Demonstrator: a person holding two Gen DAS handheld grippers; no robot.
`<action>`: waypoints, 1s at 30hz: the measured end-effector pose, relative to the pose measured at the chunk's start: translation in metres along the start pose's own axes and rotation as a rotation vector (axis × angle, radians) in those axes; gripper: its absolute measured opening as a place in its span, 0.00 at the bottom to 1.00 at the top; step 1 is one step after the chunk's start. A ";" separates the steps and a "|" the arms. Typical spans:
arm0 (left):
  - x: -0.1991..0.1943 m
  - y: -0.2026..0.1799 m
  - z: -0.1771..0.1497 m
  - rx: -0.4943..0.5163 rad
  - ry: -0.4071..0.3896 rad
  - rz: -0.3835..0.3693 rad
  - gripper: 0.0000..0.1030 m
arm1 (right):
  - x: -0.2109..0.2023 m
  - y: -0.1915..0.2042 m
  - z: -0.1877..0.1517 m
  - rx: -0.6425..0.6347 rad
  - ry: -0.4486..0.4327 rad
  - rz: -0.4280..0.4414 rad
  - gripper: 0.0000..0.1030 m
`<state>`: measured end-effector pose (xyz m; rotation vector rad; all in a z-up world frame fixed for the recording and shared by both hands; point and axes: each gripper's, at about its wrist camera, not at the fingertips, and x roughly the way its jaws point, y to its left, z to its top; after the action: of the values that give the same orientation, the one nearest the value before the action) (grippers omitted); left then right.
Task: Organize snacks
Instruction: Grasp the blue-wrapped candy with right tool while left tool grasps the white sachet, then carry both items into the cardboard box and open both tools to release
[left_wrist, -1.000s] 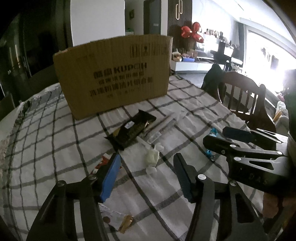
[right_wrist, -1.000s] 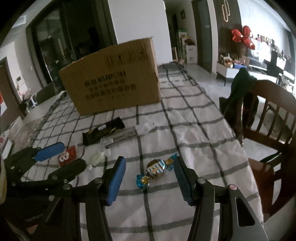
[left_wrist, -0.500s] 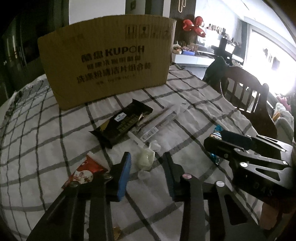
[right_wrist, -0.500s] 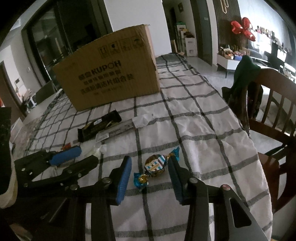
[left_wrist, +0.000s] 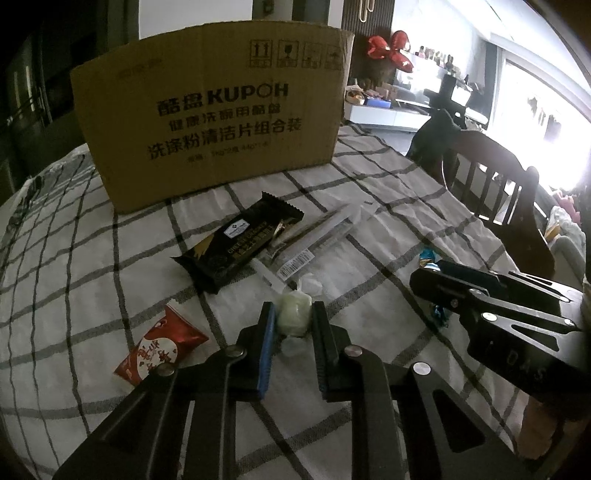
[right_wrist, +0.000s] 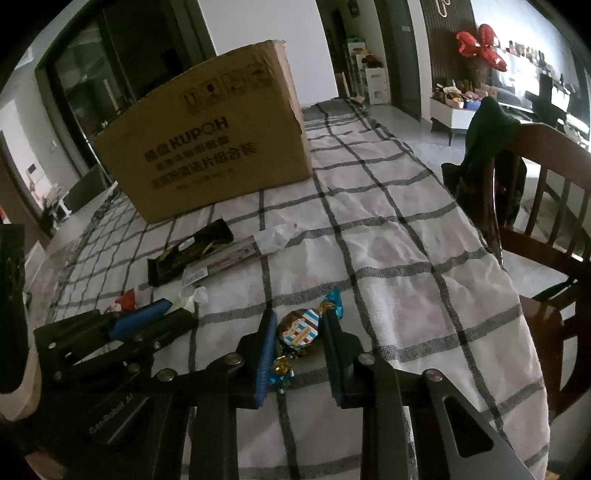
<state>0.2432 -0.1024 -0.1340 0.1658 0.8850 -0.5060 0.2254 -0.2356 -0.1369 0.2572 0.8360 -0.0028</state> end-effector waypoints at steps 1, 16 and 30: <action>-0.002 0.000 0.000 0.000 -0.005 0.000 0.19 | -0.001 0.000 0.000 0.001 -0.001 0.004 0.25; -0.046 -0.003 0.011 -0.021 -0.081 0.021 0.19 | -0.030 0.015 0.009 -0.040 -0.060 0.036 0.25; -0.101 0.001 0.032 -0.036 -0.197 0.067 0.19 | -0.075 0.034 0.034 -0.098 -0.183 0.067 0.25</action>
<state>0.2127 -0.0771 -0.0361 0.1099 0.6934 -0.4354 0.2033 -0.2180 -0.0521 0.1889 0.6436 0.0763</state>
